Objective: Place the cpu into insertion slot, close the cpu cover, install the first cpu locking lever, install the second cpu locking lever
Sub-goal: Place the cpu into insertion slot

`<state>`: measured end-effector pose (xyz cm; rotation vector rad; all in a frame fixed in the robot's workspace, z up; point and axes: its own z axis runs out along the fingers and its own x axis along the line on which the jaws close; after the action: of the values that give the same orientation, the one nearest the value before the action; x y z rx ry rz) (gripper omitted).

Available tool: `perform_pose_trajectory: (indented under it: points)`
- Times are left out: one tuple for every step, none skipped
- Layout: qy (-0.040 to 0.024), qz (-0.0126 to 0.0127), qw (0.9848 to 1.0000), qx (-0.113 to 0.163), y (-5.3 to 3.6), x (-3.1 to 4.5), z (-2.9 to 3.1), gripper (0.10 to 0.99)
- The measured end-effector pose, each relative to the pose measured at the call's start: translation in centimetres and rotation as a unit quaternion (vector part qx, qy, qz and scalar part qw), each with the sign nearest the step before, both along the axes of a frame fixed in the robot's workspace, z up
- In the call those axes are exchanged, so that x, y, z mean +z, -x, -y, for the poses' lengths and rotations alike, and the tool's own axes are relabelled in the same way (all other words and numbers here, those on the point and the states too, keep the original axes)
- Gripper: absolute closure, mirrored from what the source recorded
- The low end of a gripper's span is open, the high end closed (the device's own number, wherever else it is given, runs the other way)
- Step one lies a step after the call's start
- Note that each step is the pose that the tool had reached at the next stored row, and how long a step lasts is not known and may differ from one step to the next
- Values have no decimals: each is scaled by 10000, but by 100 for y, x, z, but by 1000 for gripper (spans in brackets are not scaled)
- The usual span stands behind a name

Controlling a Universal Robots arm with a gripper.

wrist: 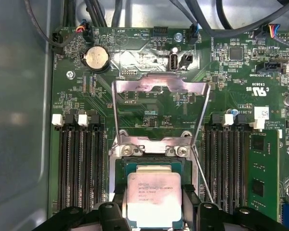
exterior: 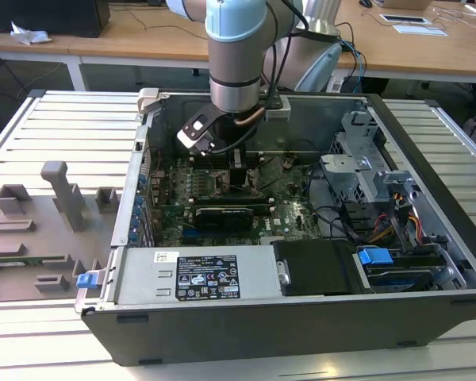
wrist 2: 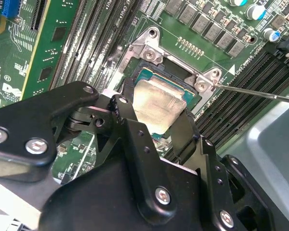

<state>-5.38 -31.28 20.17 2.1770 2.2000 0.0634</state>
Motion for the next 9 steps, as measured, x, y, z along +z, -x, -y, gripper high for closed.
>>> perform_pose_trajectory:
  points:
    - [0, 0, 10000, 0, 0, -3, 0, 545]
    - [-1, 0, 10000, 0, 0, -4, 0, 545]
    - [0, 0, 10000, 0, -1, -5, 0, 545]
    - [1, 0, 10000, 0, -1, -7, 0, 545]
    - [3, 0, 10000, 0, -1, -8, 0, 545]
    - [4, 0, 10000, 0, -1, -10, 1, 545]
    - [5, 0, 10000, 0, -1, -12, 1, 545]
    - [5, 0, 10000, 0, -2, -15, 1, 545]
    - [5, 1, 10000, 1, -7, -20, 1, 545]
